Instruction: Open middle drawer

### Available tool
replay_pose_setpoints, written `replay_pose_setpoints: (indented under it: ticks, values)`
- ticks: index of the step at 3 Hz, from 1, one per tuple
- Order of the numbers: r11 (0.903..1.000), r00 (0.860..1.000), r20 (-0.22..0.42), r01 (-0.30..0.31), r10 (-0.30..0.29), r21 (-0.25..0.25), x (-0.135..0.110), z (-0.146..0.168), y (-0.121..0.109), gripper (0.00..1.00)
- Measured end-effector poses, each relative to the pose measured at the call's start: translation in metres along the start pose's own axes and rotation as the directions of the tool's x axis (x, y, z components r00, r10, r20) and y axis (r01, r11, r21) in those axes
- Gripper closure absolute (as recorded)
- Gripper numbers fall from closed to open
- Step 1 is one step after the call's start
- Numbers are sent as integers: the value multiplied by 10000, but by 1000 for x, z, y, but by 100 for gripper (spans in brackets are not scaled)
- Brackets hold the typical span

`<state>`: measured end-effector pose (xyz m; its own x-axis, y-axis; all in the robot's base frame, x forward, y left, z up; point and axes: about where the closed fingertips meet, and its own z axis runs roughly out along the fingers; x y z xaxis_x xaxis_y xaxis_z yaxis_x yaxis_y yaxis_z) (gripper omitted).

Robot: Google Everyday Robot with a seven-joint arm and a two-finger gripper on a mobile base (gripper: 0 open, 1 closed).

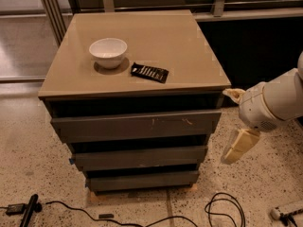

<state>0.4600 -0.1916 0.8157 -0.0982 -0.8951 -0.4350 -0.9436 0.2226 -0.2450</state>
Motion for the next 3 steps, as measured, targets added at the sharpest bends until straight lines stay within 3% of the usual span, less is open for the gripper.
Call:
replay_pose_setpoints:
  ticks: [1, 3]
  values:
    - [10000, 10000, -3, 7, -7, -13, -1, 1, 1, 0]
    - [9963, 9976, 45, -692, 695, -513, 7, 70, -1, 0]
